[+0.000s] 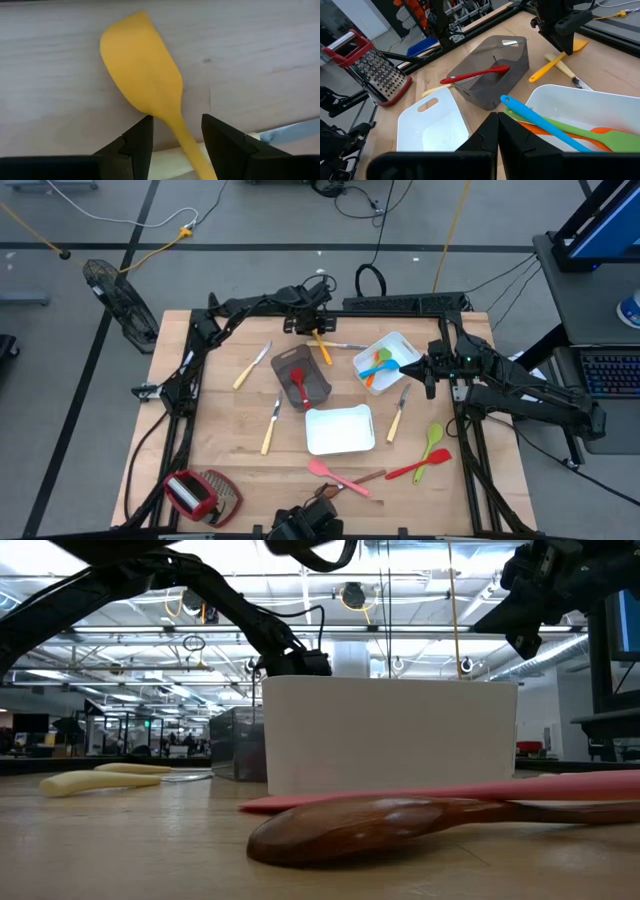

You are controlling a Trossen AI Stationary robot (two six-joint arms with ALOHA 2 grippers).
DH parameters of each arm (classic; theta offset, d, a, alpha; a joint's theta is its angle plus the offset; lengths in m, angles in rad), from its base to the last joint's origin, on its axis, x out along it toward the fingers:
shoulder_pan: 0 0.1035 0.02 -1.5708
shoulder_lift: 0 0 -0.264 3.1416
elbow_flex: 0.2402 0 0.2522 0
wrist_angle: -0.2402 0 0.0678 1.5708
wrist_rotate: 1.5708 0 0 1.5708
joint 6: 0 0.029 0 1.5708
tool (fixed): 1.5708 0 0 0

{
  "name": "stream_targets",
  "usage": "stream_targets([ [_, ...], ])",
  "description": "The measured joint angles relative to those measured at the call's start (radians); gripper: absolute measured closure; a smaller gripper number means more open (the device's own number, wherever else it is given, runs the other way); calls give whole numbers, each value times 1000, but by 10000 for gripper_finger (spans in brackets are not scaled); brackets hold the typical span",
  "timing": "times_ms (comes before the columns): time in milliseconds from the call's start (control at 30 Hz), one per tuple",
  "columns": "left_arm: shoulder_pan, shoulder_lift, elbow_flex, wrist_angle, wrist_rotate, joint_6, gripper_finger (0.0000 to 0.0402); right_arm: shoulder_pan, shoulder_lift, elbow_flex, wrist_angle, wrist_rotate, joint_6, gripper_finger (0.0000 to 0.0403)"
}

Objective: Pick & Place Kitchen Items
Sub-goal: Put the yellow spatula into the top white bin

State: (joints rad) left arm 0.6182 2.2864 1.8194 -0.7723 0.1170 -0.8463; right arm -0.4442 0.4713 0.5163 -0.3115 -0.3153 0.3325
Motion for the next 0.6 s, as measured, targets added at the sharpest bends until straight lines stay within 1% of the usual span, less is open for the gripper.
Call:
stream_targets([
  [600, -1, 0, 0, -14, -5, 11, 232, 0, 0, 0, 0, 0, 0, 403],
])
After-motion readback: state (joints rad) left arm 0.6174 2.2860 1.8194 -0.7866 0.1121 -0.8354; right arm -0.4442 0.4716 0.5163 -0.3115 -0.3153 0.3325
